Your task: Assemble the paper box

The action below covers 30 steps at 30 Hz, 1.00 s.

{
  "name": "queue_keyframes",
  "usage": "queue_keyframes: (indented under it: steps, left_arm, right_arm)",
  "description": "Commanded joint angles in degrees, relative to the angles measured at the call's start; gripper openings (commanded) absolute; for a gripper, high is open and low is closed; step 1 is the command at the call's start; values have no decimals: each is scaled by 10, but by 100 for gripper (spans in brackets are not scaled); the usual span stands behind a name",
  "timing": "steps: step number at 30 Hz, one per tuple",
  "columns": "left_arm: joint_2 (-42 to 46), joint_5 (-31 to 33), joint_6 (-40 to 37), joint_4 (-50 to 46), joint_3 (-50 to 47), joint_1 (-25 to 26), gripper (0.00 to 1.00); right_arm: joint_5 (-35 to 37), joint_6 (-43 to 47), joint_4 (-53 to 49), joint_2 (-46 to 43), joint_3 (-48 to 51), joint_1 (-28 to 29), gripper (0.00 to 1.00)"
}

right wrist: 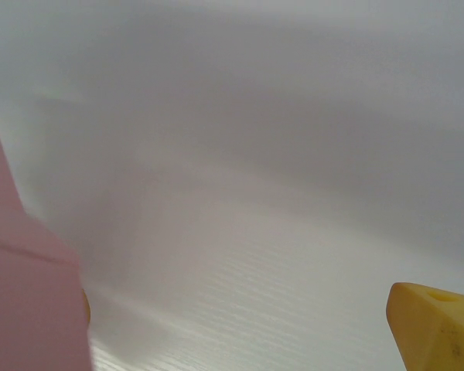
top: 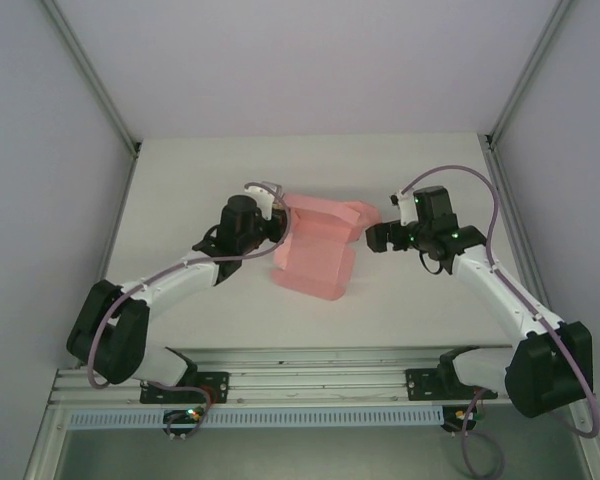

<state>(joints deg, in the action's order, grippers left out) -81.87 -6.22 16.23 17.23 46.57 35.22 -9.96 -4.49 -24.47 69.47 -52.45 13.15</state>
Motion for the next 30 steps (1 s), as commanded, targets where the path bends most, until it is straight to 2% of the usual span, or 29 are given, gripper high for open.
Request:
queue_keyframes:
  steps: [1, 5, 13, 19, 25, 30]
  left_arm:
    - [11, -8, -19, -22, -3, 2, 0]
    - [12, -14, -15, 1, -14, 4, 0]
    - [7, 2, -33, -6, -7, 23, 0]
    - [-1, 26, -44, -2, 6, 39, 0]
    - [-26, 33, -38, 9, 28, 51, 0]
    - [-37, 42, -22, 13, 31, 54, 0]
  right_arm:
    - [-75, -4, -4, -17, -28, -1, 100]
    - [-121, -14, 15, -24, -28, -1, 99]
    - [-131, -29, 41, 9, -53, 3, 100]
    - [-103, 7, -3, 59, -87, 36, 100]
    - [-49, -11, 39, 90, -85, 76, 100]
    - [8, -33, 59, 80, -75, 80, 100]
